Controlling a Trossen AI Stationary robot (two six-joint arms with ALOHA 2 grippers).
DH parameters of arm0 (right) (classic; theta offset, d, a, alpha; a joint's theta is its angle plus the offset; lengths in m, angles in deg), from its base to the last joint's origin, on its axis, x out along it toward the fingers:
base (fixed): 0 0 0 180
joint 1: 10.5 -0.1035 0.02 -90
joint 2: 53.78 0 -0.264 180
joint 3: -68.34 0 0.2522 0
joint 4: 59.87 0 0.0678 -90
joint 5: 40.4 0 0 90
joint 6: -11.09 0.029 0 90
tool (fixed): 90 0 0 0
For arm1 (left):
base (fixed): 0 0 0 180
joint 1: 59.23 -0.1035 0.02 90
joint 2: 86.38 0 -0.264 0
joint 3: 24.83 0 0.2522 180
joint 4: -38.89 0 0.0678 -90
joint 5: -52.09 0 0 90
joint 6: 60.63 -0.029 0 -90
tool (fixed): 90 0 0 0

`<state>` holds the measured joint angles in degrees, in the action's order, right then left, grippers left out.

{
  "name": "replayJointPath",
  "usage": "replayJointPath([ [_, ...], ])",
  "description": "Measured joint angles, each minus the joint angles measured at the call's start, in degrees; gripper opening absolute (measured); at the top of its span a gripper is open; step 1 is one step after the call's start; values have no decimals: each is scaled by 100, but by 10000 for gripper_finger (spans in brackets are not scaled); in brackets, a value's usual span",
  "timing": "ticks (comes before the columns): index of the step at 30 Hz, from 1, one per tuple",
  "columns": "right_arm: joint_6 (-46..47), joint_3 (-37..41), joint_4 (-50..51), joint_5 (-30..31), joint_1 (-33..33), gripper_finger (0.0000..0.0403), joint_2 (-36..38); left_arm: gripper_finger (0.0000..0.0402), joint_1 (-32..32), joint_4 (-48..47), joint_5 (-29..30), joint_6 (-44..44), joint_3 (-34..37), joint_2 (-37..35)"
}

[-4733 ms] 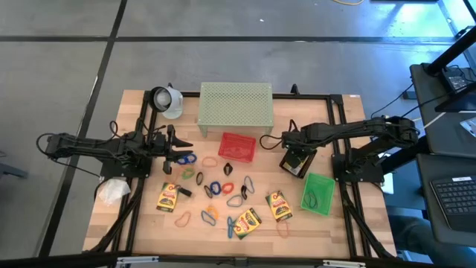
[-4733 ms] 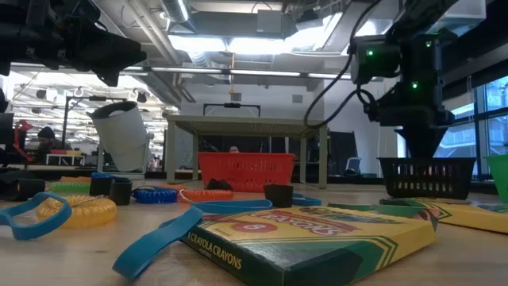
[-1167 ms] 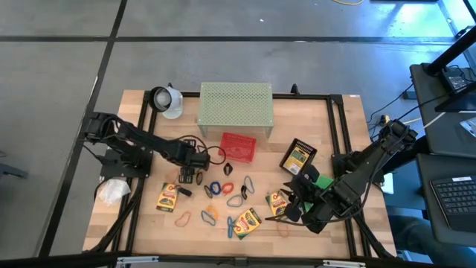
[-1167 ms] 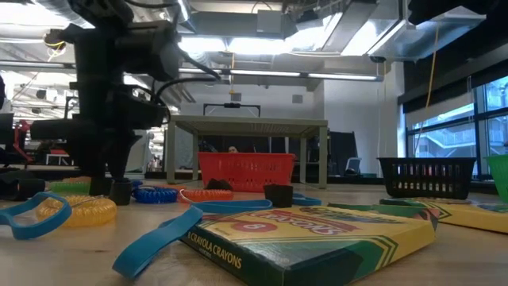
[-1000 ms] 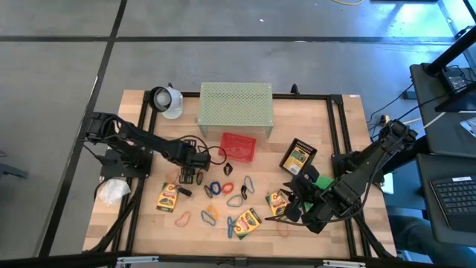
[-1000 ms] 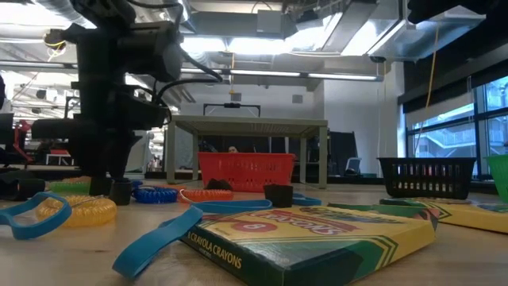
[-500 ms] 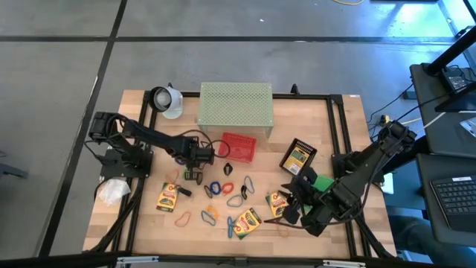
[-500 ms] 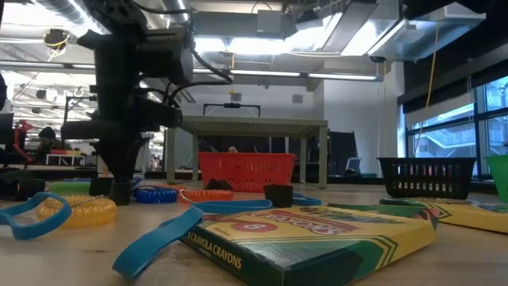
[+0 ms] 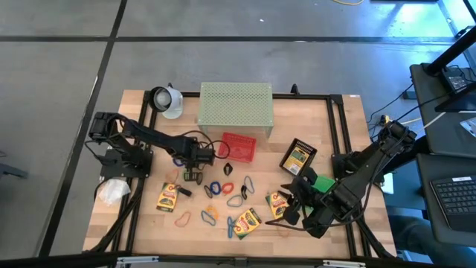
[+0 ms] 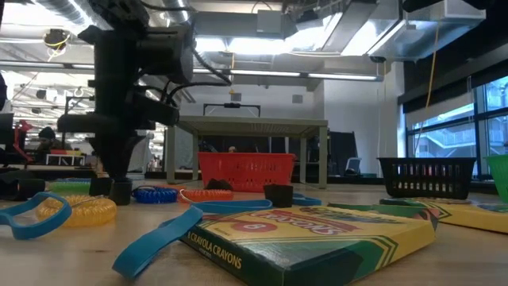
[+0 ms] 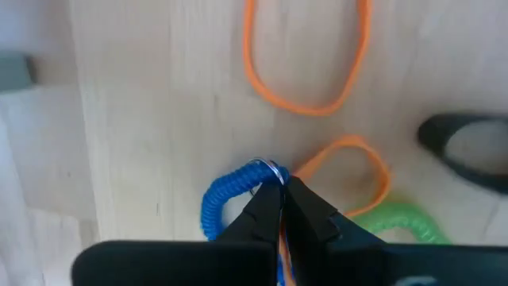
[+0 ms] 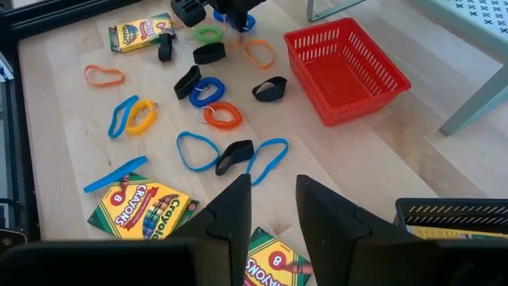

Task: Pick & Place Office Desk Supplies
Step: Put the blue spring keychain into the red bin

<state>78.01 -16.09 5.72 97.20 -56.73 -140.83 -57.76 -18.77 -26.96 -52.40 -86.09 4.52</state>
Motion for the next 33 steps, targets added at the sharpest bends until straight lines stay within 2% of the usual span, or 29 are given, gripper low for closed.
replayJointPath([
  [16, 12, 0, -2, 0, 0, 103, 0, 3, 253, -519, 622, 294, -643, -9],
  [25, 11, 0, -3, -4, 0, 103, 0, 3, 309, -535, -28, 397, -614, -9],
  [33, 9, 0, -51, -28, 0, 103, 0, 3, 170, -375, -73, 365, -211, 1],
])
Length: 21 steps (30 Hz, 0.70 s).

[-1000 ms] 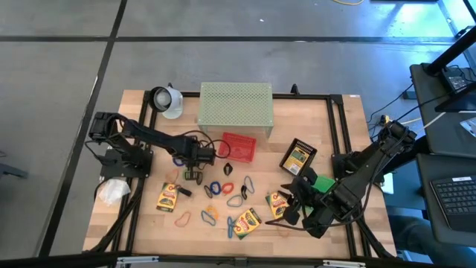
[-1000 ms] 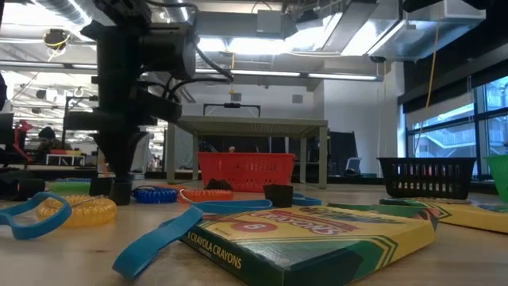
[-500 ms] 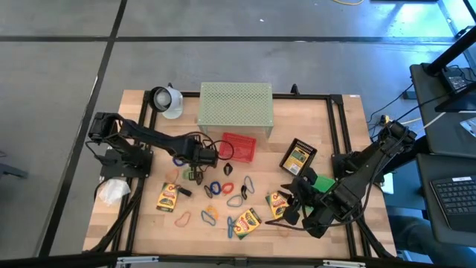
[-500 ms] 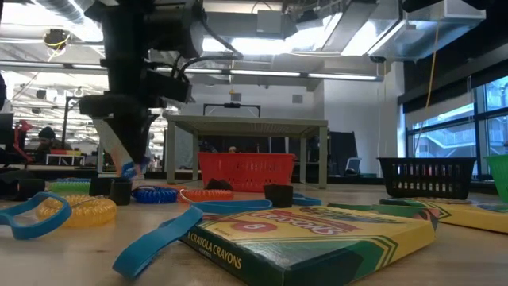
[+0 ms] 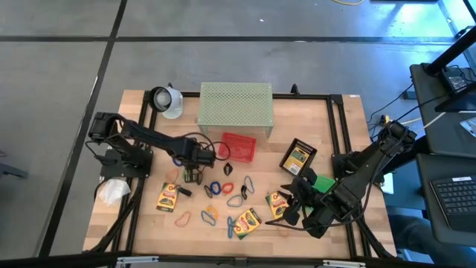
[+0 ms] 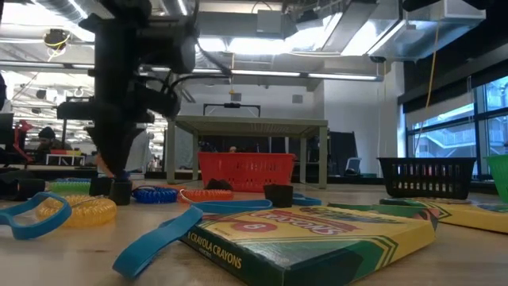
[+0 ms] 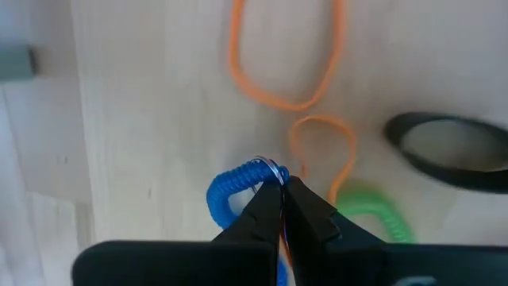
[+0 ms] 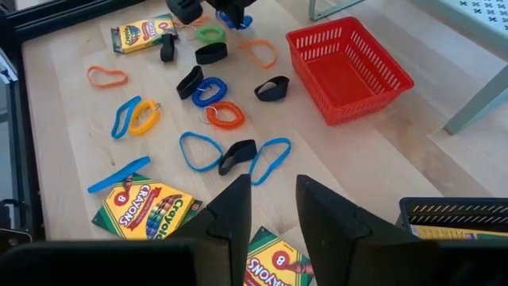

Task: Pick & Place Office Desk Supplies
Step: Put the blue spring keychain into the red bin

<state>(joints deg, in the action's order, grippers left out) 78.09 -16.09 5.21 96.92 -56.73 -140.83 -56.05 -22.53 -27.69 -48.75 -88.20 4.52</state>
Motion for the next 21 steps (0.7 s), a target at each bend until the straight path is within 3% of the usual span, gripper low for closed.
replayJointPath([
  [10, -2, 0, -37, -20, 0, 103, 0, 20, -220, 316, -84, -56, 241, 1],
  [21, -7, 0, -37, -20, 0, 103, 0, 120, -216, -54, -262, -157, -42, 1],
])
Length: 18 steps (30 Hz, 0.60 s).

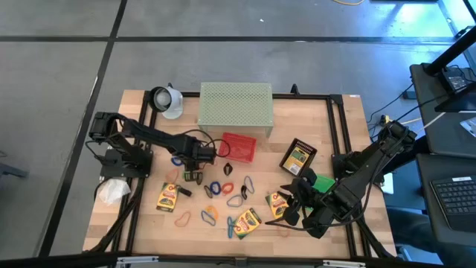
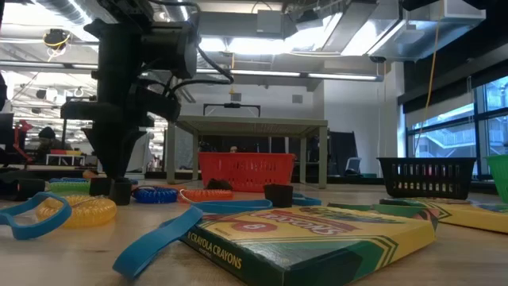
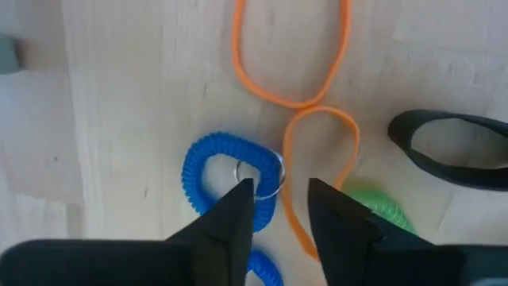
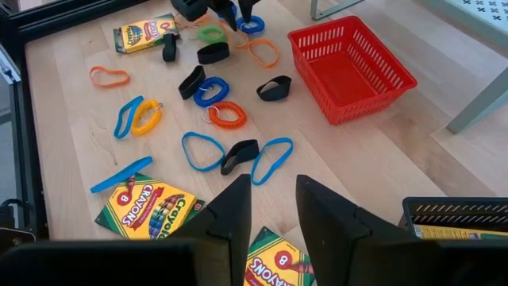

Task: Pick & Place Office Desk Supplies
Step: Put the blue spring keychain into the red bin

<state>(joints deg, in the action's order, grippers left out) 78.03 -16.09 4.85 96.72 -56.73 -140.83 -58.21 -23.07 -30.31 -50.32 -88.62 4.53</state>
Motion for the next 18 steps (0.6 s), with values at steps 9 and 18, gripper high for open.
replayJointPath([
  [9, 2, 0, 0, -22, 0, 103, 0, 163, -104, -84, 340, 50, -155, 0],
  [18, 2, 0, -49, -24, -7, 103, 0, 157, -598, 180, 375, 404, -147, 9],
])
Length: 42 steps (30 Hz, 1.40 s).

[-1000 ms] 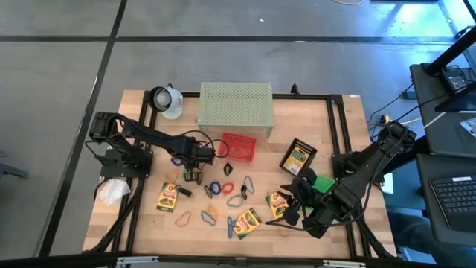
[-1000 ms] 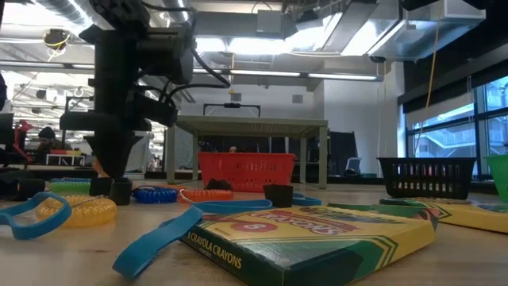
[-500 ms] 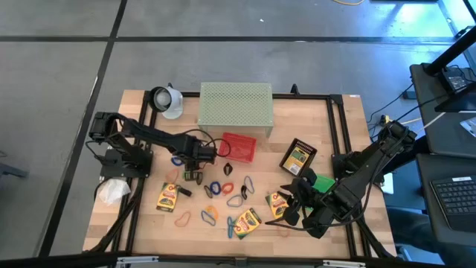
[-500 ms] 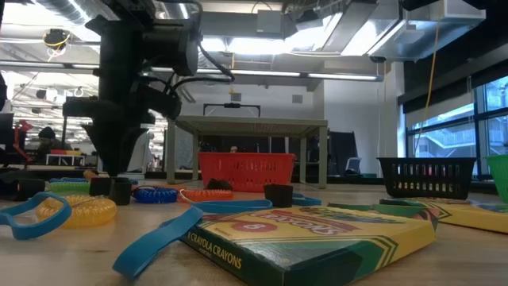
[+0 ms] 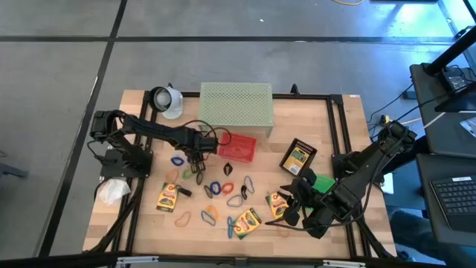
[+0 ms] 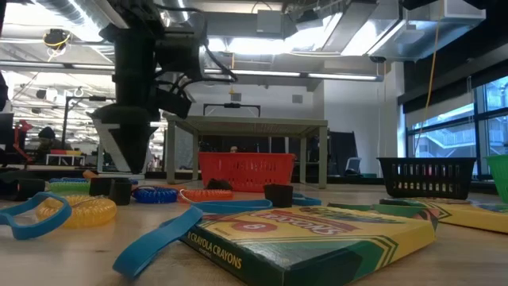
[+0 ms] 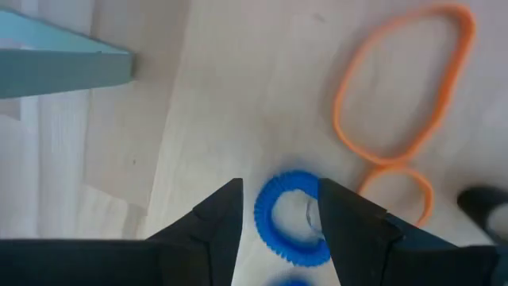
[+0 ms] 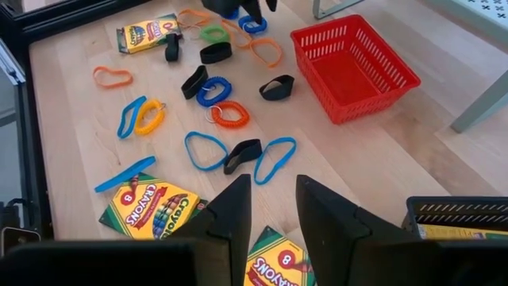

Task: Pick & Place Office Desk Supplies
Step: Put the blue spring keychain into the red bin

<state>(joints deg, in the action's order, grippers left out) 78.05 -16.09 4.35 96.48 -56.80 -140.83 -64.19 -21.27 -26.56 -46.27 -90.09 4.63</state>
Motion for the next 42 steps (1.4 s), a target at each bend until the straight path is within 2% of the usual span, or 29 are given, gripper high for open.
replayJointPath([
  [5, -24, 0, -38, 4, -29, 103, 0, 155, -206, 34, -285, 349, 47, 61],
  [14, -7, 0, -80, 9, -160, 103, 0, 155, -211, 20, -640, 818, 47, 303],
  [26, -4, 0, -166, 70, -295, 103, 0, 149, -211, 8, -762, 971, 25, 541],
  [30, -7, 0, -167, 70, -295, 103, 0, 116, -207, -5, -745, 831, 27, 546],
  [36, -4, 0, -167, 70, -295, 103, 0, 22, -209, -7, -747, 423, 35, 552],
  [42, -3, 0, -169, 70, -295, 103, 0, 9, -209, -55, -585, 148, -15, 543],
])
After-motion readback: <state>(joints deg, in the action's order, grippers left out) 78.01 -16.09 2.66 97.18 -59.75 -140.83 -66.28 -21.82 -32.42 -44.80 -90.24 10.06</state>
